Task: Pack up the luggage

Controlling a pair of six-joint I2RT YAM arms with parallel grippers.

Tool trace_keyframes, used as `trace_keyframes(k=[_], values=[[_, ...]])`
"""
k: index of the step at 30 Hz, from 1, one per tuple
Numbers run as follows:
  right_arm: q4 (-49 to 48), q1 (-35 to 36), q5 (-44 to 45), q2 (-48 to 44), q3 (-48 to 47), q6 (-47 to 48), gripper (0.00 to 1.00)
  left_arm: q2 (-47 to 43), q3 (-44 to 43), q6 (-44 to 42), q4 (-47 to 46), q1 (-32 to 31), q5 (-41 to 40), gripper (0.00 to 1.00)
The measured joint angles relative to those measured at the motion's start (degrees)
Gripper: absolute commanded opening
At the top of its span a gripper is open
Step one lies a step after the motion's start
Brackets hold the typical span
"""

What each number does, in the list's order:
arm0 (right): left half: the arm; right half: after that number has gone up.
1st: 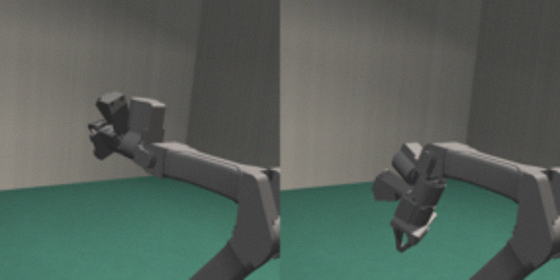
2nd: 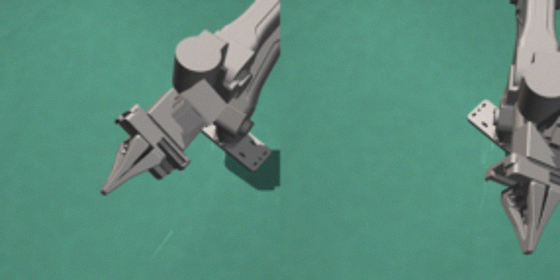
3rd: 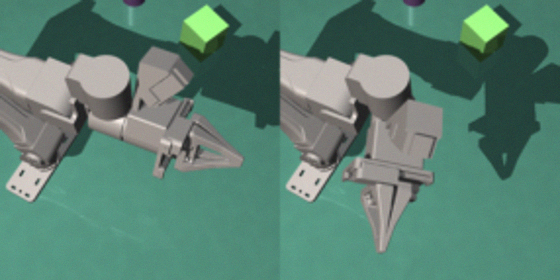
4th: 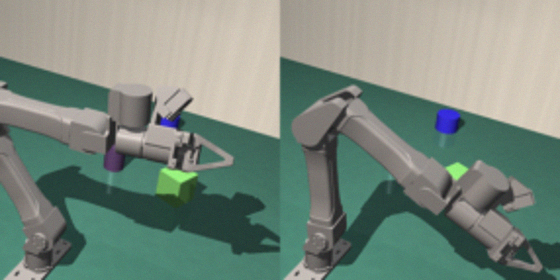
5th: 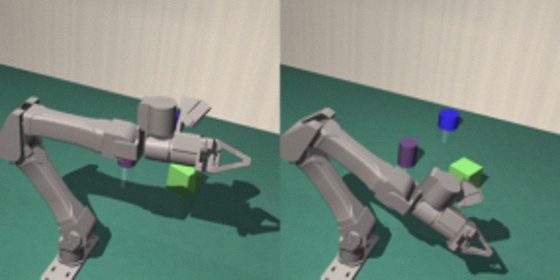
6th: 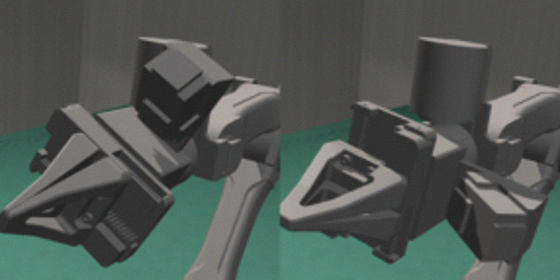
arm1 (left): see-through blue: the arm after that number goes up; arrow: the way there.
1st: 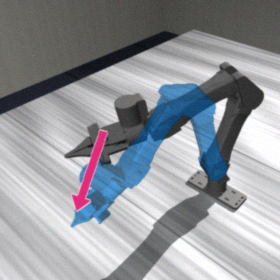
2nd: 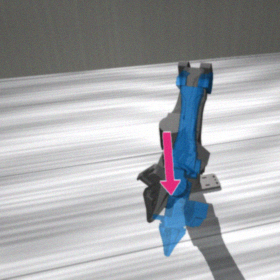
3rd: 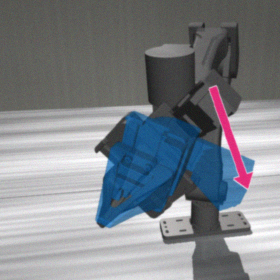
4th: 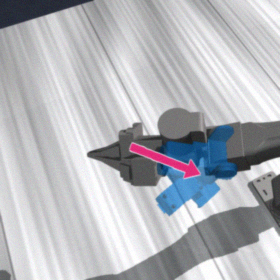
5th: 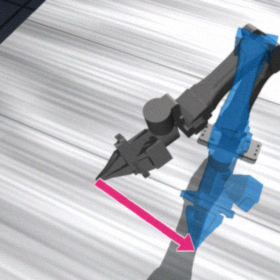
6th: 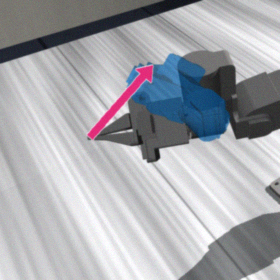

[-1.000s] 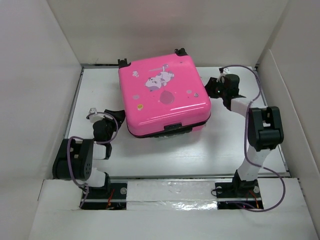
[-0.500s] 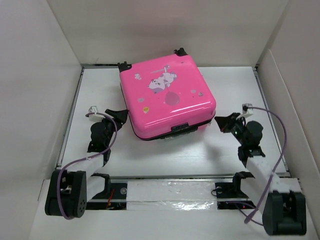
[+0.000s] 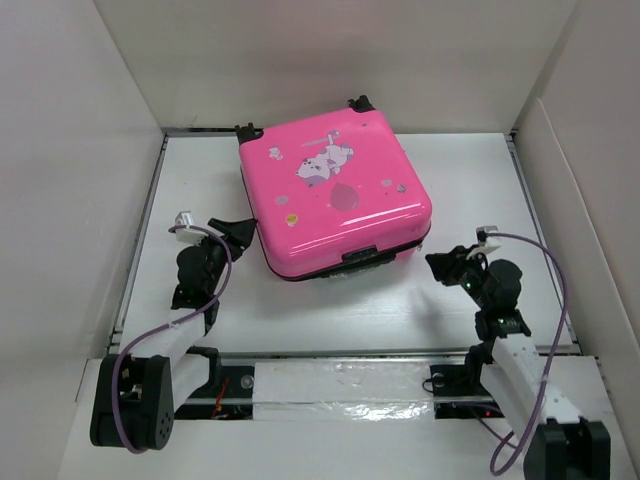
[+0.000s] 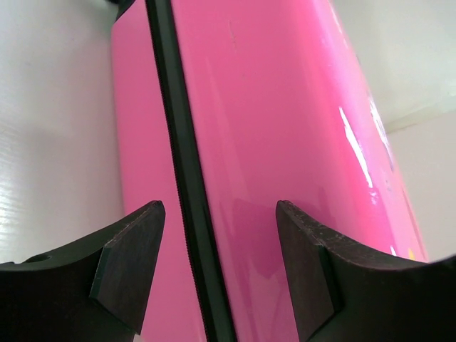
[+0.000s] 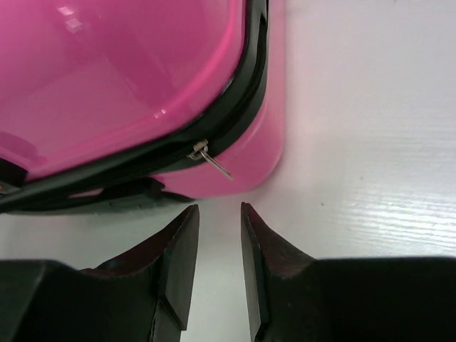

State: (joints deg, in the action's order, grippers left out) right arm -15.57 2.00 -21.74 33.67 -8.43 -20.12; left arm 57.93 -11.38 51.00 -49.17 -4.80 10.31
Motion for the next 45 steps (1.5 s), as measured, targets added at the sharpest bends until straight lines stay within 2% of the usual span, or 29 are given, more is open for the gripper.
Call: trace_keyframes(k=[3, 8, 15, 24, 27, 31, 36, 38, 41, 45], values=[[-3.82, 0.35, -2.32, 11.17, -1.60, 1.68, 0.42, -0.81, 0.00, 0.02, 0.15, 0.00, 0.24, 0.61], [-8.00, 3.30, -2.36, 18.97, -2.34, 3.89, 0.44, -0.61, 0.02, 0.02, 0.17, 0.02, 0.50, 0.60], [-11.98, 8.92, 2.78, 23.65, -6.64, 7.13, 0.45, -1.09, 1.31, -0.35, 0.76, 0.02, 1.16, 0.55], [-10.03, 12.00, 10.19, 25.75, -9.42, 8.41, 0.44, -5.81, 1.55, -1.99, 5.57, 0.02, 1.46, 0.51], [-10.05, 12.37, 11.19, 25.59, -9.40, 8.55, 0.38, -7.30, 1.73, -2.54, 6.49, 0.02, 1.73, 0.44], [-10.73, 12.76, 12.41, 26.53, -9.70, 8.76, 0.24, -9.70, 2.69, -4.02, 9.03, -0.24, 1.88, 0.30], [-12.35, 14.29, 18.05, 29.73, -10.27, 9.01, 0.00, -11.04, 2.75, -7.69, 16.44, -1.64, -0.24, 0.25], [-12.31, 15.80, 20.76, 29.66, -10.29, 9.29, 0.00, -11.08, 2.82, -8.81, 19.06, -1.64, -0.24, 0.21], [-11.08, 19.15, 25.81, 28.30, -10.27, 9.70, 0.00, -12.02, 4.17, -9.73, 19.98, -2.47, 0.26, 0.20], [-7.98, 24.00, 31.06, 25.51, -10.32, 10.40, 0.00, -12.02, 5.27, -9.81, 20.04, -8.09, 0.20, 0.20]])
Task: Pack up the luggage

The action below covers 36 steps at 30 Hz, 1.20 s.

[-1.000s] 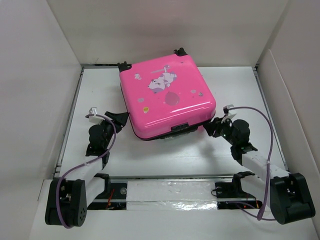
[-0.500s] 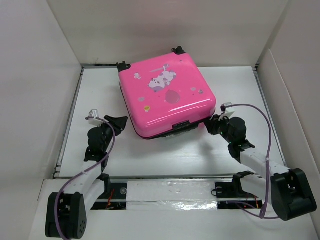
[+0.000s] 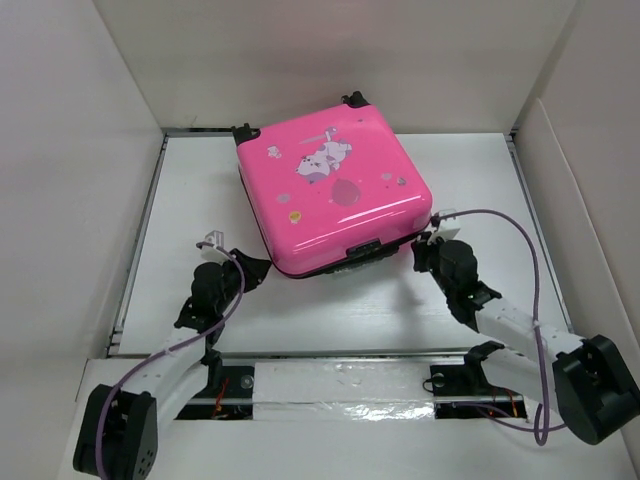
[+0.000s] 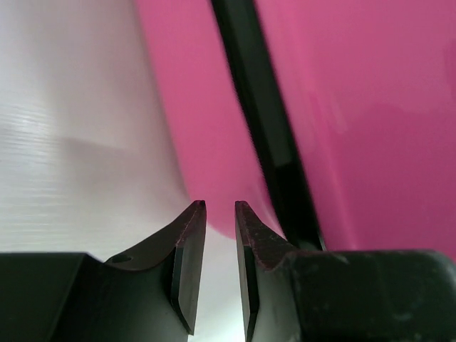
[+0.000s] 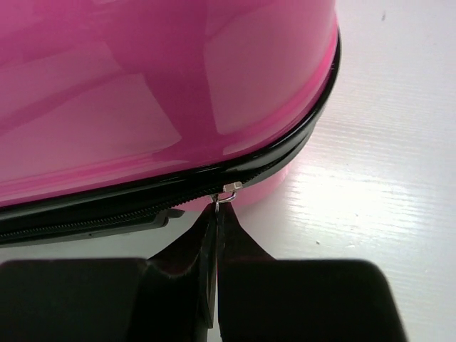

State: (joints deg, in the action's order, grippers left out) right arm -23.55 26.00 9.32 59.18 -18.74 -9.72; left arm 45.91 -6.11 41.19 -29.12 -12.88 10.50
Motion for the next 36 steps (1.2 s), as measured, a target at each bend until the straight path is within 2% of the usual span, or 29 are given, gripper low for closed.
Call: trace_keyframes(k=[3, 11, 19, 22, 30, 36], values=[[2.82, 0.74, 2.49, -2.16, -0.50, 0.24, 0.00, 1.62, -0.02, 0.22, -1.60, -3.04, -0.02, 0.20], [6.69, 0.66, 2.10, -4.63, -0.50, 0.26, 0.00, 4.24, 0.11, 0.35, -3.93, -4.85, -0.87, 0.21], [9.70, 1.44, -1.79, -6.84, -0.57, 0.68, 0.00, 5.84, 0.68, 0.17, -5.86, -7.06, -1.46, 0.21], [11.54, 6.99, -2.89, -4.15, -3.30, 0.96, 0.00, 9.73, 0.66, 0.20, -7.52, -8.66, -1.77, 0.21], [18.53, 28.92, 0.39, 10.78, -17.25, 1.97, 0.00, 20.20, -1.90, 3.21, -9.22, -14.93, -2.54, 0.21], [17.64, 38.53, 5.11, 25.75, -29.51, 2.08, 0.00, 27.56, -4.48, 5.79, -11.54, -16.90, -4.04, 0.21]])
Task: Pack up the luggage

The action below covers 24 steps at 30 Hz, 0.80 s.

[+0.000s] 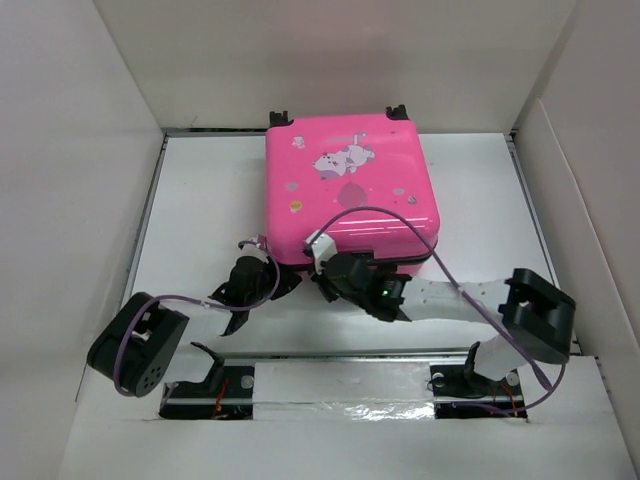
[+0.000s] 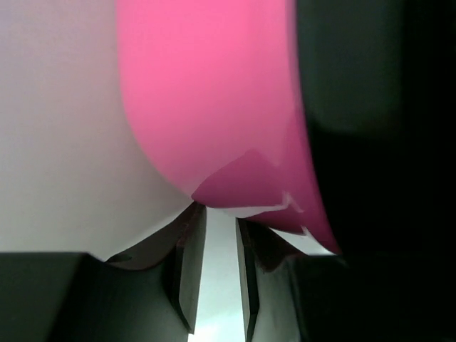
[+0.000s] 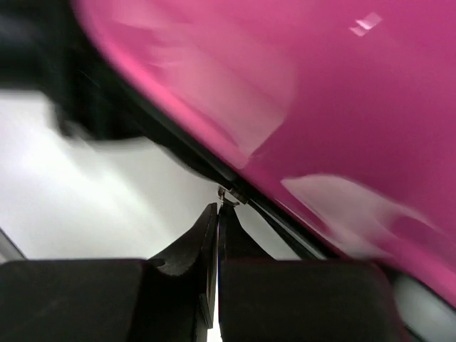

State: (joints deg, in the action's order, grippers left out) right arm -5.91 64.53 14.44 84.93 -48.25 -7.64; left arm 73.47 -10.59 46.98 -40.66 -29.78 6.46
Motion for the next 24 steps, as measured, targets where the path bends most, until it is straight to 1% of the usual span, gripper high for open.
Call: trace_keyframes(k=[2, 6, 10, 12, 13, 14, 15, 16, 18, 20, 21, 22, 23, 24], values=[[-2.58, 1.88, 1.88, 4.85, -3.61, -0.09, 0.00, 2.60, -1.09, 0.46, -1.29, -0.39, 0.59, 0.20], [-7.19, 2.45, 2.51, 10.99, -7.91, -0.31, 0.00, 6.62, -1.95, 1.22, -5.18, -0.35, 0.68, 0.20], [-3.61, 2.45, 1.25, 14.86, -14.40, 0.59, 0.00, 7.91, -1.97, 2.03, -7.08, -0.33, -0.11, 0.20], [-2.34, 2.14, 0.33, 16.92, -17.27, 0.74, 0.00, 8.04, -1.97, 2.80, -7.13, 0.17, -1.57, 0.23], [-2.32, 1.99, -0.02, 17.51, -18.08, 0.90, 0.00, 8.04, -1.97, 2.86, -7.04, 0.61, -2.03, 0.27], [-2.60, 1.75, -0.37, 17.59, -18.36, 1.16, 0.00, 7.76, -1.95, 2.82, -6.91, 1.03, -2.29, 0.37], [-2.84, 1.51, -0.63, 17.31, -18.36, 1.44, 0.00, 7.19, -1.81, 2.95, -6.60, 1.46, -2.16, 0.43], [-4.02, 1.33, -0.72, 16.41, -17.79, 1.73, 0.00, 6.08, -1.46, 2.47, -6.60, 1.99, -1.70, 0.53], [-8.11, 1.16, -1.75, 13.25, -14.34, 1.75, 0.00, 2.10, -0.42, 1.11, -5.11, 2.91, -1.29, 0.61], [-12.48, 1.11, -4.90, 7.89, -7.21, 0.96, 0.00, -2.73, 0.15, 0.11, -1.25, 2.75, -0.98, 0.65], [-14.27, 1.25, -6.82, 4.02, -2.80, 0.48, 0.00, -5.22, 0.48, -0.66, 1.29, 2.58, -0.42, 0.65], [-15.32, 1.29, -8.52, -0.22, 0.79, -0.11, 0.03, -7.54, 0.81, -1.42, 3.85, 2.27, 0.17, 0.64], [-15.78, 1.18, -9.81, -4.59, 4.13, -0.57, 0.19, -10.03, 1.14, -2.34, 6.80, 1.84, 1.09, 0.64], [-15.61, 1.20, -12.35, -9.16, 7.28, -1.70, 0.31, -12.66, 1.68, -3.10, 9.18, 1.36, 0.98, 0.63]])
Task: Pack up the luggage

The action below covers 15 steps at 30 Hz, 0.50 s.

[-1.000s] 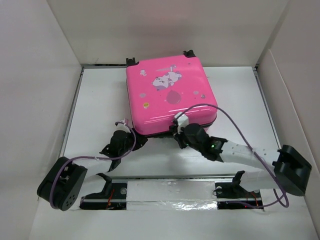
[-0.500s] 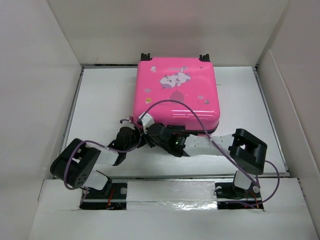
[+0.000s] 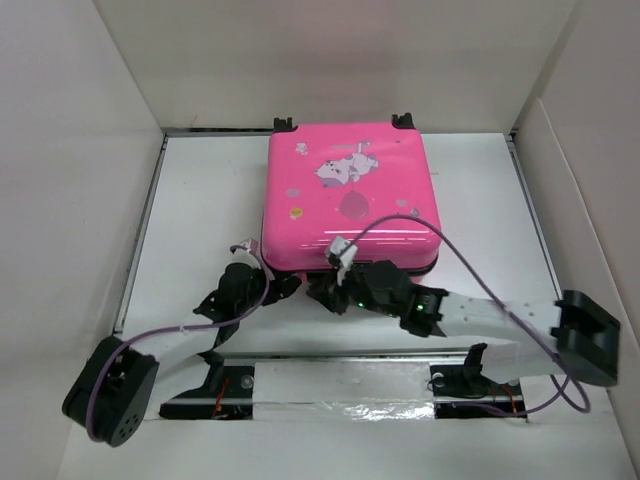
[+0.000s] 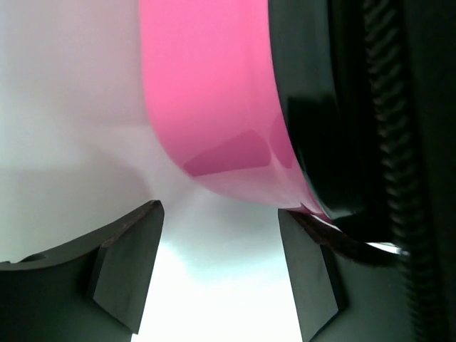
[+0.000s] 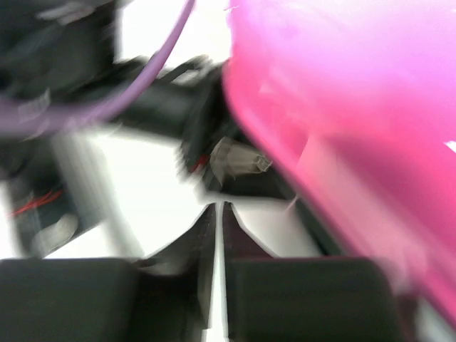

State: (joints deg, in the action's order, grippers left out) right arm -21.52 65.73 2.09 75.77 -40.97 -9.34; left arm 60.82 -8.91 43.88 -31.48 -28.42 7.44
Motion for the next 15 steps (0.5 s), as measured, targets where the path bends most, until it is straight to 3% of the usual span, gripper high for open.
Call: trace_keyframes(k=[1, 2, 5, 6, 7, 11, 15], values=[[1.05, 0.28, -2.08, -4.57, 2.60, -0.66, 0.46, -2.56, 0.48, -0.31, 2.80, 0.00, -0.50, 0.62], [2.01, 0.55, -2.73, -6.97, 3.69, -0.81, 0.70, -5.31, 1.03, -0.33, 5.35, 0.39, -1.46, 0.60], [8.41, 0.24, -5.03, -17.75, 6.12, -1.84, 0.84, -13.18, 2.19, -0.31, 11.80, 1.44, -3.76, 0.55], [10.54, -0.52, -4.92, -20.09, 6.12, -1.92, 0.84, -15.21, 2.49, -0.31, 13.60, 1.68, -4.52, 0.54], [12.37, -1.40, -4.57, -22.14, 6.01, -1.92, 0.81, -16.63, 2.58, -0.33, 15.34, 1.88, -4.96, 0.53], [19.30, -7.72, -1.07, -27.98, 4.20, -1.51, 0.00, -18.84, 2.56, -1.49, 18.82, 3.28, -5.60, 0.48], [21.53, -20.37, 5.16, -30.16, 0.87, -2.29, 0.00, -18.82, 2.43, -2.99, 19.39, 4.04, -5.70, 0.46]])
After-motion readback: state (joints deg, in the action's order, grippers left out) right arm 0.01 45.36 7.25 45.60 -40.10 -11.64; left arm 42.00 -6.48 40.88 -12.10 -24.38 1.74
